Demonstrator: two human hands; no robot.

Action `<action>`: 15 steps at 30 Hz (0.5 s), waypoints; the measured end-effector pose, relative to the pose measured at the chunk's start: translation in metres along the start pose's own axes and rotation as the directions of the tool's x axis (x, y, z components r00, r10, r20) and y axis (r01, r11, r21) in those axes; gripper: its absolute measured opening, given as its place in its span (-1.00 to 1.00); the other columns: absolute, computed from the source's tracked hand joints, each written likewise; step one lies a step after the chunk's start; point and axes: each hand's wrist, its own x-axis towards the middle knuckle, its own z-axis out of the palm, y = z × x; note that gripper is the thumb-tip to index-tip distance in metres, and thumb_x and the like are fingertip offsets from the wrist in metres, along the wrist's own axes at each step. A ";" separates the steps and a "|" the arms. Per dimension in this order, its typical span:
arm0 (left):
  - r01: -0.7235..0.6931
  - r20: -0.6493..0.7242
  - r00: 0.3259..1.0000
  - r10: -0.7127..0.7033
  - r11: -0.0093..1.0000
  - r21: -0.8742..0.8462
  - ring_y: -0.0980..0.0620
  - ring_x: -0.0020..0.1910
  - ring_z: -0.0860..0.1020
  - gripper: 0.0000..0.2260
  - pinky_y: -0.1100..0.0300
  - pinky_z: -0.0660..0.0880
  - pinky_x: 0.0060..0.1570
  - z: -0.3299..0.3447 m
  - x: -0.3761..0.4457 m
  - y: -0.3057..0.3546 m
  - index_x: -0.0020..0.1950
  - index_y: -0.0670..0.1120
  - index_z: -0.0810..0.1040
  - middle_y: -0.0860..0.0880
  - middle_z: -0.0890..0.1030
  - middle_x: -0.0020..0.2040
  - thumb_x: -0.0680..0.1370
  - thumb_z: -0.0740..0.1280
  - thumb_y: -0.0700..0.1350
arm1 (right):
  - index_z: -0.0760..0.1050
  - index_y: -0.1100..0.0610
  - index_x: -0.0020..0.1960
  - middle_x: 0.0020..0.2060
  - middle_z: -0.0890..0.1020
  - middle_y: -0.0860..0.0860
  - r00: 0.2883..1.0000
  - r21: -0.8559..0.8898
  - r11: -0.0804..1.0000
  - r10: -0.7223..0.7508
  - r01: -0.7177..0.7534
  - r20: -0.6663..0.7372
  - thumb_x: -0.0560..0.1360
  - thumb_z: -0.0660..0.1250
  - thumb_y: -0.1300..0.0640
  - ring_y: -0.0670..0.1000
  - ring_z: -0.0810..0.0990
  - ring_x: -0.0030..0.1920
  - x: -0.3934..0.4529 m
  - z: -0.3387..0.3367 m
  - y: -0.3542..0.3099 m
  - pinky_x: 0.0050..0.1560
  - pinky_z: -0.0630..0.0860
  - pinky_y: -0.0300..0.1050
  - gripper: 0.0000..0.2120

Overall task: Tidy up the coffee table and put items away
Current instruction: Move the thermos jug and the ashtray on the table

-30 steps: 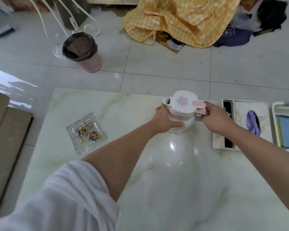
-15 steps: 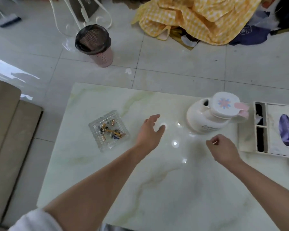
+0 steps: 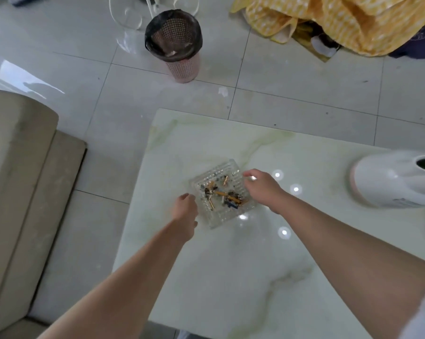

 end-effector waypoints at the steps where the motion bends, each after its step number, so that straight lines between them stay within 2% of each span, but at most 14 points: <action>1: 0.023 0.056 0.998 -0.022 0.999 -0.025 -0.10 0.09 0.52 -0.82 -0.02 0.41 0.15 0.002 0.001 0.000 0.17 0.01 0.46 -0.07 0.54 0.05 0.64 0.10 -0.12 | 0.43 0.02 0.40 0.07 0.57 0.03 1.000 -0.038 0.999 -0.002 0.002 0.006 0.63 0.15 0.08 -0.08 0.51 -0.32 0.003 0.004 -0.001 -0.40 0.36 -0.22 -0.65; 4: 0.018 0.154 0.988 -0.009 0.998 -0.056 -0.10 0.15 0.60 -0.69 0.00 0.54 0.11 0.005 0.008 -0.001 0.34 0.06 0.42 -0.08 0.63 0.17 0.61 0.17 -0.13 | 0.36 0.01 0.44 0.17 0.62 0.06 1.000 -0.187 0.982 -0.014 0.009 -0.024 0.64 0.12 0.09 -0.04 0.48 -0.29 0.011 0.013 0.000 -0.38 0.32 -0.19 -0.63; 7: -0.027 0.112 0.993 0.030 0.999 -0.028 -0.07 0.05 0.59 -0.65 -0.09 0.53 0.17 0.006 0.019 0.001 0.41 0.14 0.35 -0.07 0.62 0.10 0.63 0.17 -0.09 | 0.33 0.03 0.41 -0.01 0.61 0.06 0.998 -0.216 0.976 0.006 -0.018 -0.059 0.64 0.10 0.10 0.04 0.52 -0.25 0.014 0.021 0.001 -0.32 0.36 -0.12 -0.65; 9: -0.096 0.094 0.991 0.092 0.995 0.038 -0.08 0.00 0.55 -0.63 -0.11 0.52 0.18 0.002 0.031 0.011 0.45 0.14 0.33 -0.07 0.60 0.05 0.64 0.14 -0.09 | 0.31 0.04 0.40 -0.13 0.58 0.03 0.997 -0.152 0.987 0.036 -0.047 -0.075 0.64 0.10 0.13 0.07 0.55 -0.24 0.015 0.030 0.000 -0.30 0.41 -0.09 -0.67; 11: -0.164 0.111 0.982 0.153 0.981 0.103 -0.11 0.00 0.56 -0.61 -0.05 0.53 0.13 -0.005 0.043 0.027 0.47 0.13 0.32 -0.11 0.59 0.09 0.65 0.13 -0.10 | 0.29 0.03 0.38 -0.18 0.57 0.02 0.994 -0.029 0.996 0.077 -0.079 -0.078 0.63 0.11 0.15 0.05 0.54 -0.29 0.016 0.038 -0.006 -0.31 0.42 -0.09 -0.67; 13: -0.225 0.124 0.971 0.206 0.960 0.167 -0.11 -0.03 0.57 -0.60 -0.02 0.54 0.08 -0.014 0.055 0.047 0.48 0.12 0.33 -0.15 0.61 0.12 0.64 0.17 -0.11 | 0.28 0.01 0.37 -0.17 0.57 0.04 0.990 0.094 0.989 0.120 -0.112 -0.078 0.62 0.11 0.15 0.04 0.51 -0.31 0.020 0.045 -0.015 -0.32 0.43 -0.07 -0.67; 15: -0.270 0.131 0.960 0.245 0.938 0.219 -0.09 -0.13 0.55 -0.61 0.05 0.54 -0.05 -0.025 0.066 0.071 0.46 0.12 0.35 -0.15 0.63 0.06 0.63 0.19 -0.11 | 0.29 0.02 0.37 -0.08 0.59 0.08 0.987 0.203 0.971 0.143 -0.126 -0.075 0.62 0.12 0.14 0.06 0.54 -0.24 0.026 0.054 -0.030 -0.24 0.53 0.02 -0.68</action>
